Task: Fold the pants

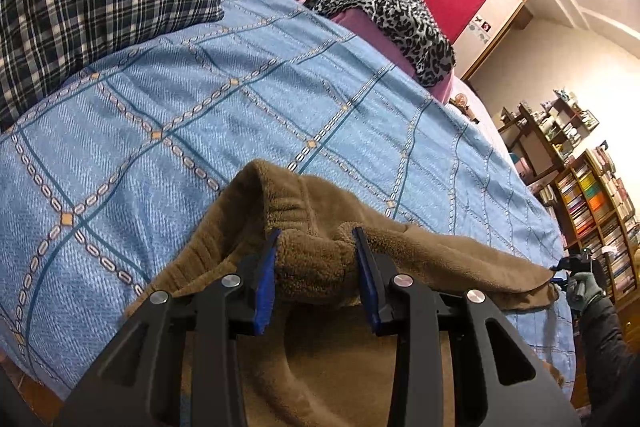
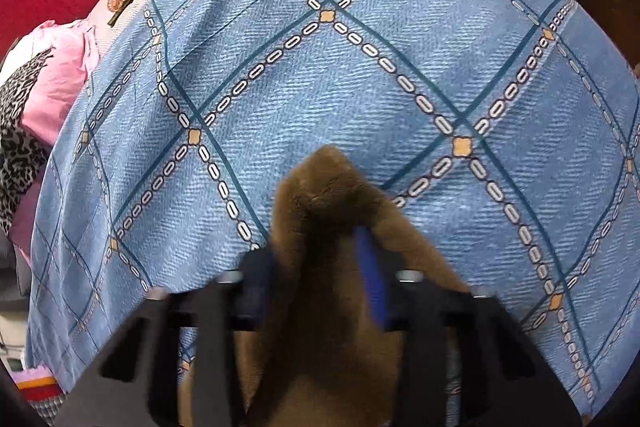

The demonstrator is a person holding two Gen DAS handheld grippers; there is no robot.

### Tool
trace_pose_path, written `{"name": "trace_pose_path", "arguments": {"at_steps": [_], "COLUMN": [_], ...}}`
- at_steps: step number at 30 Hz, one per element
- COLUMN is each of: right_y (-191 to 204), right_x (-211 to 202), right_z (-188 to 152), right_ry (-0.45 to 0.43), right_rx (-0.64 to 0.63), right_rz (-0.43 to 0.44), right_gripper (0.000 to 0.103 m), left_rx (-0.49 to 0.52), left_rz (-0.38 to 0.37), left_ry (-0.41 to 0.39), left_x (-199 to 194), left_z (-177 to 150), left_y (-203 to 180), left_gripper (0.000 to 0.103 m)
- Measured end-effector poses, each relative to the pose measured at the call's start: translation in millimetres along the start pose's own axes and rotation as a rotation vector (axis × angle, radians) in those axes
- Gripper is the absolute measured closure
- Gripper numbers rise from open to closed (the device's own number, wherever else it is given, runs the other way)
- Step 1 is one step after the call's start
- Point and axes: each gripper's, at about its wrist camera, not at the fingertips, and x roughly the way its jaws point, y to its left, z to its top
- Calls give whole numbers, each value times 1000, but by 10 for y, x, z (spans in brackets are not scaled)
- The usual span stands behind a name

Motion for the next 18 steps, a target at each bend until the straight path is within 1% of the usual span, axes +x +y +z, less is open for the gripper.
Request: {"name": "trace_pose_path", "arguments": {"at_steps": [1, 2, 5, 10, 14, 18], "right_y": [-57, -109, -218, -398, -687, -1070], "right_x": [-34, -87, -368, -999, -1480, -1880], "right_z": [-22, -48, -146, -321, -589, -970], "right_ry": [4, 3, -36, -110, -158, -195], "right_rx": [13, 24, 28, 0, -8, -1], "right_rz": [26, 52, 91, 143, 176, 200], "right_gripper": [92, 96, 97, 97, 97, 97], "left_rx": [3, 7, 16, 41, 40, 11], "left_rz": [-3, -10, -33, -64, -97, -156], "left_ry": [-6, -16, -50, -100, -118, -134], "left_x": [-11, -30, -68, -150, -214, -345], "left_z": [32, 77, 253, 533, 664, 672], "left_y": [-13, -27, -90, -190, -171, -65], "left_gripper": [68, 68, 68, 68, 69, 69]}}
